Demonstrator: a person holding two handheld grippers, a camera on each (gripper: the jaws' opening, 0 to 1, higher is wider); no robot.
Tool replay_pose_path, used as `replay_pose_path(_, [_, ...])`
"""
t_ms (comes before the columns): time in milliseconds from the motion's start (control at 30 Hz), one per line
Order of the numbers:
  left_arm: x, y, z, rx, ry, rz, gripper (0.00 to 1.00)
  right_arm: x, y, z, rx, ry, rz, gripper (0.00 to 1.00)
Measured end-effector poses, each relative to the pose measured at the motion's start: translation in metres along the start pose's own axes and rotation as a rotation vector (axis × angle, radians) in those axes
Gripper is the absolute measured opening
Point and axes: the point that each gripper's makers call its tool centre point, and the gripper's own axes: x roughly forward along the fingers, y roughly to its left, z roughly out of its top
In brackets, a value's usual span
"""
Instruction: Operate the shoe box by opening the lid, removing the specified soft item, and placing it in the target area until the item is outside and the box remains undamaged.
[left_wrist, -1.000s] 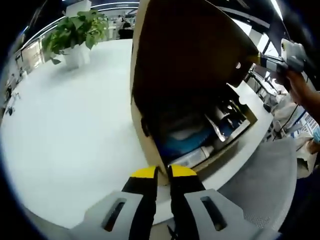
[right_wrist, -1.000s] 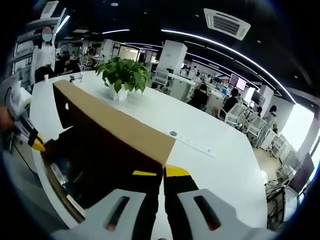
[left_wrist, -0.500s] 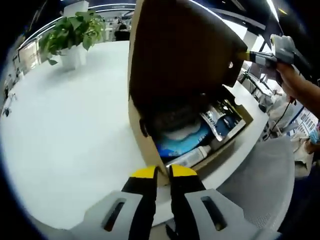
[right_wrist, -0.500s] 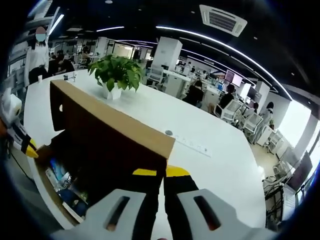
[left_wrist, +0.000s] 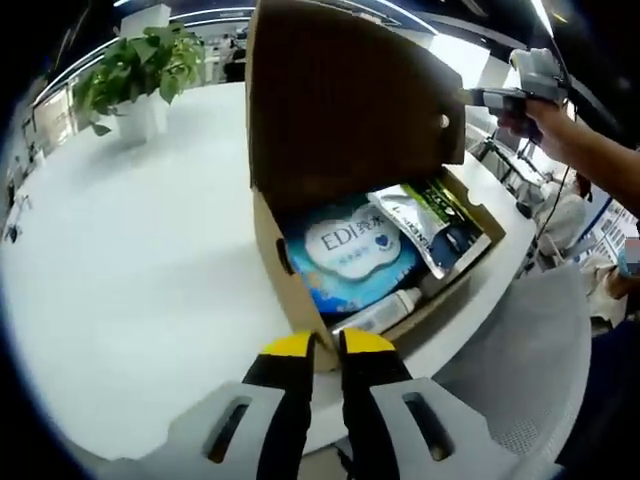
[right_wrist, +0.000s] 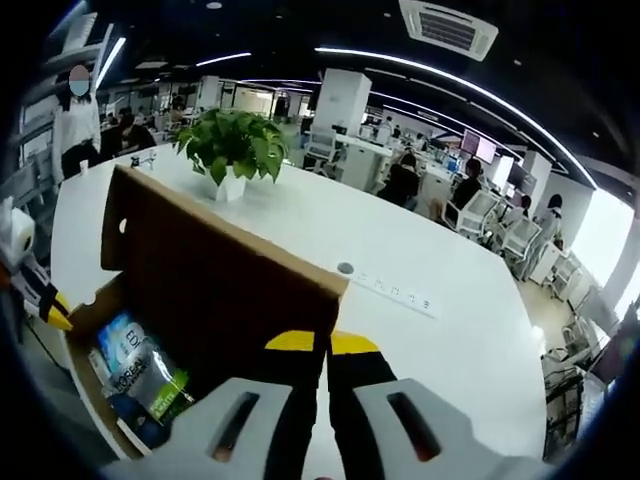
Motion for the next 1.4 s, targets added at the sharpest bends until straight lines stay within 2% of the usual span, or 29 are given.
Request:
replay_pose_path(367, [-0.001,0.000,0.000,-0.016,-0.021,-0.014,0.07,0.029,-0.007,-0.004,0.010,0.041,0.037,0.00])
replay_pose_path(1400, [0.000,0.000,0.000,-0.024,-0.045,-0.027,0.07,0.083,-0.012,-0.029,0.050,0.141,0.059,0.00])
